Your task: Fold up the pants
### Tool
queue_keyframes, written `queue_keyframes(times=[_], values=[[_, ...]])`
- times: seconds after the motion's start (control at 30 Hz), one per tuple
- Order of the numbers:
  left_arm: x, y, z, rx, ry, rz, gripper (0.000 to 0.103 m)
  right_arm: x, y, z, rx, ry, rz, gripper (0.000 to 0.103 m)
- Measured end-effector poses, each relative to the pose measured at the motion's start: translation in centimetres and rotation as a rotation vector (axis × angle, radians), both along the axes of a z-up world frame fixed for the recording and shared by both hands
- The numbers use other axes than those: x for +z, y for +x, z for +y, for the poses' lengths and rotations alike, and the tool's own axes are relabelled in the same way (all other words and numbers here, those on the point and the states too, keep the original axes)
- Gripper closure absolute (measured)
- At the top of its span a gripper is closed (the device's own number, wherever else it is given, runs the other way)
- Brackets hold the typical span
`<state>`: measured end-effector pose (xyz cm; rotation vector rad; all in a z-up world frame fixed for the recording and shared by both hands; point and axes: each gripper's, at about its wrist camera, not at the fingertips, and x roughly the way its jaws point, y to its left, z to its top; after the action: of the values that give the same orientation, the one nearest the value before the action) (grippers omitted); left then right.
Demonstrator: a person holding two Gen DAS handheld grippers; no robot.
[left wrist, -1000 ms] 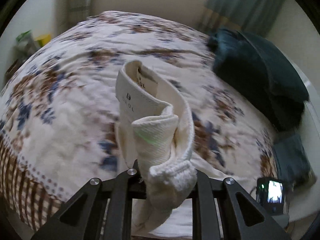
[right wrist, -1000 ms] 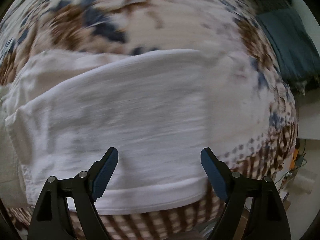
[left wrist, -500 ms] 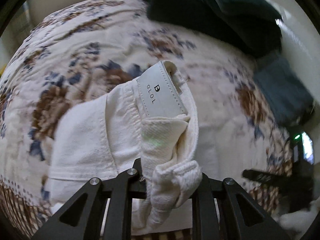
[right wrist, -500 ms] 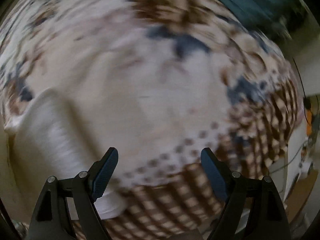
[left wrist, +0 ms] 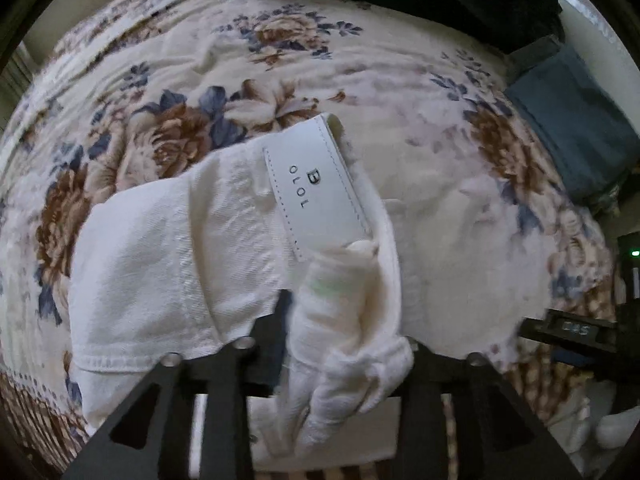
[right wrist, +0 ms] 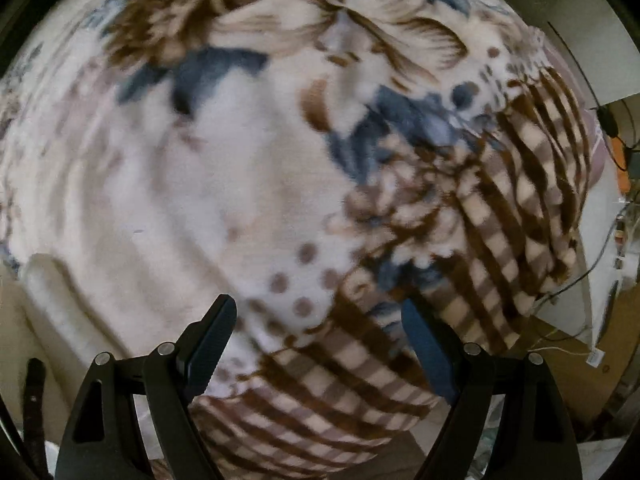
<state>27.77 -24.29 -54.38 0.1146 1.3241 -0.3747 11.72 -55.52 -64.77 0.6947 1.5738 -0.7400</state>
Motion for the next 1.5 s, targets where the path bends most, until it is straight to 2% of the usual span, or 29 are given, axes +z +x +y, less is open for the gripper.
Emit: queue_keyframes(times=[0.07,0.1,0.13,0.23,0.33,0.47,0.53,0.6,0.63,0.67,0.77,0.8,0.93,0.97,1.03,1.1,1.17,1.2,1.27,1.3,1.33,1.37,1.4,1.43,1.5], values=[[1.1,0.1,0.5,0.02,-0.012,0.012,0.051,1.1,0.9,1.0,0.017,0.04,-0.058,0.016],[1.8,0.1,1.0,0.031,-0.023,0.008,0.028,1.8,1.5,2.0,0.03,0.072,-0.099,0.016],[2.2,0.2,1.4,0.043,-0.026,0.006,0.011,2.2,2.0,2.5,0.047,0.102,-0.136,0.016],[4.4,0.6,4.7,0.145,-0.066,0.0,0.011,3.2,3.9,4.5,0.114,0.227,-0.24,0.016],[5.0,1.2,9.0,0.25,-0.044,-0.013,0.011,3.3,5.5,6.3,0.14,0.369,-0.327,0.016],[3.0,1.9,15.3,0.4,0.028,0.028,0.011,2.1,7.8,9.1,0.176,0.505,-0.389,0.016],[1.5,1.9,17.4,0.446,0.059,0.059,0.011,1.3,9.3,11.1,0.198,0.556,-0.373,0.016],[0.3,1.9,19.3,0.488,0.093,0.078,0.011,0.4,10.6,12.7,0.25,0.566,-0.351,0.017],[-0.2,2.0,19.8,0.499,0.103,0.088,0.011,0.0,11.2,14.0,0.311,0.538,-0.328,0.036],[-0.7,2.0,20.4,0.512,0.103,0.101,0.011,-0.1,11.3,15.0,0.361,0.482,-0.3,0.05],[-1.0,2.0,21.5,0.524,0.087,0.115,0.011,0.6,11.2,17.0,0.428,0.387,-0.297,0.072],[-0.8,2.1,21.9,0.527,0.088,0.109,0.011,1.4,11.1,17.2,0.443,0.362,-0.292,0.086],[0.3,2.7,22.9,0.533,0.051,0.091,0.011,7.0,9.5,16.4,0.433,0.292,-0.343,0.09],[0.4,2.8,23.0,0.531,0.045,0.091,0.011,8.2,8.8,16.2,0.428,0.273,-0.347,0.094],[0.4,3.2,22.6,0.519,0.029,0.097,0.01,9.7,7.4,14.6,0.381,0.25,-0.34,0.096],[0.2,3.7,21.9,0.502,0.016,0.098,0.011,10.0,5.9,12.9,0.347,0.219,-0.304,0.103],[-0.1,3.8,21.2,0.479,0.018,0.107,0.01,9.2,4.3,10.6,0.286,0.203,-0.264,0.102],[-0.5,3.9,20.8,0.465,0.018,0.116,0.01,8.3,3.7,9.6,0.233,0.268,-0.275,0.102],[-0.9,3.8,20.4,0.447,0.024,0.128,0.01,6.4,3.4,8.5,0.112,0.477,-0.341,0.099],[-1.1,3.7,20.2,0.441,0.029,0.137,0.01,5.9,3.6,8.4,0.093,0.536,-0.366,0.09],[-1.2,3.5,20.1,0.44,0.027,0.137,0.01,5.5,3.9,8.4,0.089,0.572,-0.384,0.074],[-1.3,3.4,20.1,0.438,0.029,0.139,0.01,5.1,4.3,8.8,0.075,0.603,-0.396,0.063],[-1.5,3.2,20.0,0.434,0.034,0.145,0.011,4.3,4.8,9.3,0.06,0.649,-0.404,0.043],[-1.6,3.1,19.9,0.432,0.036,0.148,0.011,3.3,5.2,10.0,0.057,0.686,-0.385,0.039],[-1.7,2.8,19.9,0.43,0.042,0.153,0.011,1.3,6.1,12.0,0.058,0.706,-0.329,0.039]])
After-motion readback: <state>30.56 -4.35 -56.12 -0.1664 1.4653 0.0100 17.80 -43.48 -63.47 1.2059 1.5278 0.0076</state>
